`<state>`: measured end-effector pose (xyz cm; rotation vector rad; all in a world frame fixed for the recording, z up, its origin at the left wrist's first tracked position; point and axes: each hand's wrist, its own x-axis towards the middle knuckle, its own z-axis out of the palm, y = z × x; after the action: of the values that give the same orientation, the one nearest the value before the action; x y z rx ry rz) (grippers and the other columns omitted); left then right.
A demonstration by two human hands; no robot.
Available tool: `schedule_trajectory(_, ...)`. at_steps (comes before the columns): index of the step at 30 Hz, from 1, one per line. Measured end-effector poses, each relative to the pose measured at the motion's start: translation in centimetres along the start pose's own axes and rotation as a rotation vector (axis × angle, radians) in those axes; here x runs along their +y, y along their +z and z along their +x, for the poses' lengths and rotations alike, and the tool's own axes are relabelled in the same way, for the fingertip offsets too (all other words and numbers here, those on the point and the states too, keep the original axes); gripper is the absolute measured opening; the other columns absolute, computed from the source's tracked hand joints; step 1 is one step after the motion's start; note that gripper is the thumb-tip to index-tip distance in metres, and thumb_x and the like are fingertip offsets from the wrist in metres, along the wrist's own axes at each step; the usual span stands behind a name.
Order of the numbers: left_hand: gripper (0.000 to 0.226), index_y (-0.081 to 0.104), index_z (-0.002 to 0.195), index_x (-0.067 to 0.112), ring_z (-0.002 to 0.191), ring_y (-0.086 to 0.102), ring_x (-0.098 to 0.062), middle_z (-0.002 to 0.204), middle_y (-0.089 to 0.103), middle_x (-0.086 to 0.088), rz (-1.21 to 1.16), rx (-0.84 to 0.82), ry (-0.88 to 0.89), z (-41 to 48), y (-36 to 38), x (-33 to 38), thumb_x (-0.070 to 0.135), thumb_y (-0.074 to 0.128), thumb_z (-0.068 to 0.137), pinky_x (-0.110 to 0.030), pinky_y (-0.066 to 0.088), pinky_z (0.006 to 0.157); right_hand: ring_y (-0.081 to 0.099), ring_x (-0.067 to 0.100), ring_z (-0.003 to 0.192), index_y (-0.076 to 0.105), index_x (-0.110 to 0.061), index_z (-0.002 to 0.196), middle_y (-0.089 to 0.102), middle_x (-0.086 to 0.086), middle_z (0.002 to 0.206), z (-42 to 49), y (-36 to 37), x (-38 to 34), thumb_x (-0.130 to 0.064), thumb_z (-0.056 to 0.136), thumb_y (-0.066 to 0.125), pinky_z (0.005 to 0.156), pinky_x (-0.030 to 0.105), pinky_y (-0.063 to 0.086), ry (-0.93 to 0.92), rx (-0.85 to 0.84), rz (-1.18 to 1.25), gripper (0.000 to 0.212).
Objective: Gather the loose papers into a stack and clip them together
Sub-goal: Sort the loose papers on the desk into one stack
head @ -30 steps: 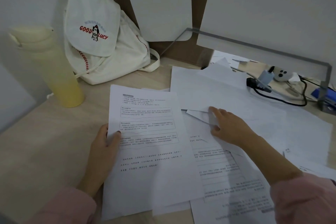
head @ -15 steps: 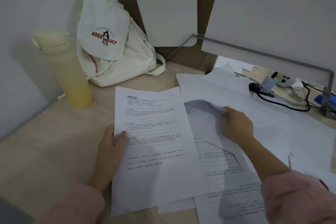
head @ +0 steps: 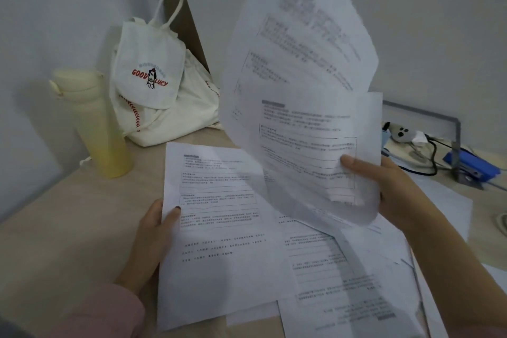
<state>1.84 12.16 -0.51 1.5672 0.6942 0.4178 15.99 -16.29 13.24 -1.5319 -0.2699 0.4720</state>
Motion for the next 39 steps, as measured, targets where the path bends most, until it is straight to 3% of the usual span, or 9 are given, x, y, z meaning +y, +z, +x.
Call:
schedule_trajectory(6, 0.023, 0.062, 0.111, 0.011, 0.089, 0.067, -0.018, 0.102, 0.070, -0.003, -0.180, -0.027, -0.067, -1.1, -1.0, 0.4, 0.011, 0.051, 0.091, -0.027, 0.051, 0.067, 0.071, 0.028, 0.090, 0.066, -0.013, 0.109, 0.072, 0.011, 0.106, -0.6, -1.5, 0.5, -0.021, 0.058, 0.081, 0.064, 0.033, 0.058, 0.124, -0.190, 0.105, 0.053)
schedule_trajectory(9, 0.022, 0.061, 0.099, 0.018, 0.068, 0.064, 0.005, 0.077, 0.070, 0.014, -0.160, -0.020, -0.029, -1.4, -0.9, 0.5, 0.003, 0.047, 0.091, -0.005, 0.046, 0.052, 0.068, 0.033, 0.097, 0.063, -0.008, 0.115, 0.070, 0.015, 0.112, 0.0, -1.9, 2.1, -0.027, 0.050, 0.084, 0.071, 0.038, 0.059, 0.279, -0.220, -0.003, 0.071)
schedule_trajectory(12, 0.019, 0.063, 0.093, 0.018, 0.060, 0.065, 0.003, 0.070, 0.071, 0.012, -0.135, -0.054, -0.053, -1.8, -0.7, 0.9, 0.006, 0.047, 0.091, -0.009, 0.047, 0.049, 0.066, 0.034, 0.103, 0.060, -0.011, 0.120, 0.069, 0.013, 0.115, 0.6, -2.0, 4.0, -0.031, 0.049, 0.087, 0.081, 0.043, 0.056, 0.413, -0.235, -0.096, 0.078)
schedule_trajectory(15, 0.023, 0.066, 0.103, 0.018, 0.082, 0.070, -0.016, 0.098, 0.073, -0.003, -0.162, -0.093, -0.148, -1.4, -0.9, 1.1, 0.028, 0.048, 0.093, -0.031, 0.053, 0.068, 0.066, 0.031, 0.104, 0.059, -0.011, 0.119, 0.069, 0.012, 0.115, 1.2, -1.2, 5.5, -0.022, 0.066, 0.076, 0.087, 0.042, 0.054, 0.490, -0.286, -0.177, 0.057)
schedule_trajectory(19, 0.027, 0.065, 0.107, 0.019, 0.092, 0.066, -0.018, 0.101, 0.070, 0.001, -0.122, -0.096, -0.229, -0.9, -0.9, 1.1, 0.036, 0.050, 0.091, -0.034, 0.050, 0.077, 0.068, 0.025, 0.102, 0.061, -0.012, 0.117, 0.071, 0.008, 0.112, 2.3, 0.3, 7.0, -0.018, 0.081, 0.068, 0.084, 0.035, 0.056, 0.528, -0.327, -0.276, 0.037)
schedule_trajectory(24, 0.024, 0.061, 0.113, 0.019, 0.094, 0.064, -0.014, 0.108, 0.068, 0.003, 0.012, -0.140, -0.159, -0.9, -1.0, 0.6, 0.014, 0.054, 0.090, -0.028, 0.050, 0.070, 0.061, 0.025, 0.075, 0.063, 0.000, 0.104, 0.069, 0.018, 0.089, 3.8, 1.4, 9.1, -0.018, 0.087, 0.058, 0.060, 0.027, 0.043, 0.411, -0.099, -0.605, 0.026)
schedule_trajectory(29, 0.025, 0.059, 0.108, 0.021, 0.094, 0.064, -0.016, 0.106, 0.067, 0.004, 0.025, -0.143, -0.187, -0.5, -1.2, 0.3, 0.008, 0.050, 0.089, -0.032, 0.051, 0.072, 0.052, 0.023, 0.069, 0.057, -0.004, 0.079, 0.056, 0.008, 0.076, 4.2, 1.7, 10.7, -0.011, 0.090, 0.047, 0.066, 0.031, 0.040, 0.290, 0.232, -0.621, 0.016)
schedule_trajectory(33, 0.025, 0.055, 0.111, 0.016, 0.092, 0.061, -0.016, 0.108, 0.064, 0.000, 0.014, -0.146, -0.212, -0.4, -0.9, 0.3, 0.006, 0.047, 0.089, -0.033, 0.049, 0.072, 0.051, 0.025, 0.084, 0.056, 0.002, 0.103, 0.054, 0.009, 0.090, 4.0, 3.0, 11.0, -0.007, 0.093, 0.039, 0.074, 0.032, 0.040, 0.249, 0.315, -0.582, 0.021)
schedule_trajectory(39, 0.022, 0.055, 0.109, 0.028, 0.094, 0.062, -0.005, 0.100, 0.064, 0.016, 0.061, -0.208, -0.111, -0.9, -0.3, 0.8, 0.019, 0.056, 0.090, -0.019, 0.049, 0.069, 0.058, 0.024, 0.098, 0.047, -0.018, 0.125, 0.061, 0.007, 0.111, 4.2, 5.1, 11.6, -0.005, 0.092, 0.040, 0.086, 0.036, 0.048, 0.221, 0.192, -0.523, 0.036)
